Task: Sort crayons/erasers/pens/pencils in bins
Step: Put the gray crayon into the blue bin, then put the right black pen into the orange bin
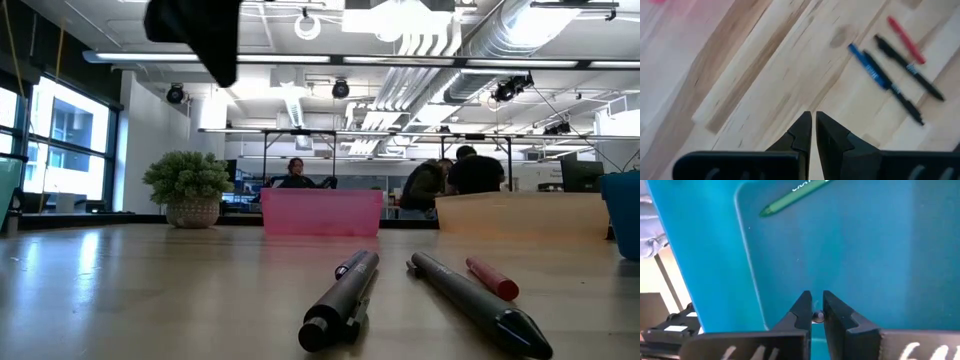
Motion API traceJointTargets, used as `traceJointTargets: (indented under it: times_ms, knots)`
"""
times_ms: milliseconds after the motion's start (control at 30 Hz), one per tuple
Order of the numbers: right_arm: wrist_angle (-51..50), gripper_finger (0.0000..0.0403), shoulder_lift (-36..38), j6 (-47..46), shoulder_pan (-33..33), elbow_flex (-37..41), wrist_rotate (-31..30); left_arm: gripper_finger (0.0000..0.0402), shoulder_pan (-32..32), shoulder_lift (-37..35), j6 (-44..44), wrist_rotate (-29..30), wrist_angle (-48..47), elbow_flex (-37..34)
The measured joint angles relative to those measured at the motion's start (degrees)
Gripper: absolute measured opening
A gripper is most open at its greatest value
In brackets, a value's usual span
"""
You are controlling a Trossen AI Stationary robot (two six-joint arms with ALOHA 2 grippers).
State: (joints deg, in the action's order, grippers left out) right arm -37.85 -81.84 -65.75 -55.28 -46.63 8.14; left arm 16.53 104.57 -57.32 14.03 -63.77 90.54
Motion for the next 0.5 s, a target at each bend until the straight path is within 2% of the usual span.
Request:
traceJointTargets:
  times_ms: [200,500]
  knots:
    - [-0.02,0.003,0.0,-0.2,1.73,0.0,-0.02,0.0014,2.22,0.0,-3.1,0.41,-4.94,0.0]
    - [-0.03,0.0118,0.0,-2.13,3.23,0.0,-0.67,0.0015,2.76,0.02,-3.54,0.39,-10.07,0.0]
